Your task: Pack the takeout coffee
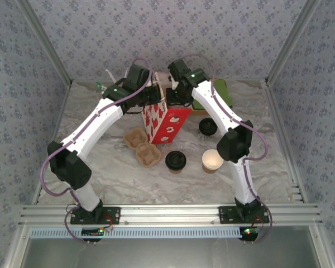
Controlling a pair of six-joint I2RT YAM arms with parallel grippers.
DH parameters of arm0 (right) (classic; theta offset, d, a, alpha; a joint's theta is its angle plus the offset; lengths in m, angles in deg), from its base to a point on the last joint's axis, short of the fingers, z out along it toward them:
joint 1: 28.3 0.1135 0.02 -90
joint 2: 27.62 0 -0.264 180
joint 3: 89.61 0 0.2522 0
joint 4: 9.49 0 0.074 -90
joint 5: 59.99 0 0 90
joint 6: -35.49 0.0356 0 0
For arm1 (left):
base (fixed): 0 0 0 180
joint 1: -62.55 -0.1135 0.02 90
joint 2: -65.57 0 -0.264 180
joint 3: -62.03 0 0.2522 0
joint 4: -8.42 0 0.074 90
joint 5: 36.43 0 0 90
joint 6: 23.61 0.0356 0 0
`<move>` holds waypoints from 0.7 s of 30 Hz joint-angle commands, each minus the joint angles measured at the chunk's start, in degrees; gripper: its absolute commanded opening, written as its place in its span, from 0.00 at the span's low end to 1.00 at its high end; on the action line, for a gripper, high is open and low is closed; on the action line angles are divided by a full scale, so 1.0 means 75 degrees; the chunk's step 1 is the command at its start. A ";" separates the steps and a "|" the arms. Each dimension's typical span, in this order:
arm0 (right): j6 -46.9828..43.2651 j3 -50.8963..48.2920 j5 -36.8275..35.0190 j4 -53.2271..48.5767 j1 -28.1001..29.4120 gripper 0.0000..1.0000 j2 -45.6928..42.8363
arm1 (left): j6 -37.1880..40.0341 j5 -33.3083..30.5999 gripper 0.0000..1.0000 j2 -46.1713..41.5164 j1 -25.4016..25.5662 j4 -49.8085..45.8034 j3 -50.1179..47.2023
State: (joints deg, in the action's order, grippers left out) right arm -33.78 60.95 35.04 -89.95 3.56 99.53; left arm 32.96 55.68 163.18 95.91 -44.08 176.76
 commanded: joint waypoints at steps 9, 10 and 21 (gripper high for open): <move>0.0054 0.0307 -0.0347 -0.0678 -0.0057 0.19 0.0517 | 0.0245 0.0069 0.00 -0.0645 -0.0048 0.0406 -0.0398; 0.0048 0.0332 -0.0470 -0.0734 -0.0070 0.18 0.0530 | 0.0250 0.0061 0.00 -0.0692 -0.0049 0.0435 -0.0464; -0.0263 0.1003 -0.1534 -0.1297 -0.0041 0.19 0.0282 | 0.0030 0.0219 0.00 -0.1094 -0.0197 0.0898 -0.1218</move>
State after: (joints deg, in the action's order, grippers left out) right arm -34.50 66.02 27.22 -96.48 3.30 102.13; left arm 33.77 55.92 157.10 95.10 -39.45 168.91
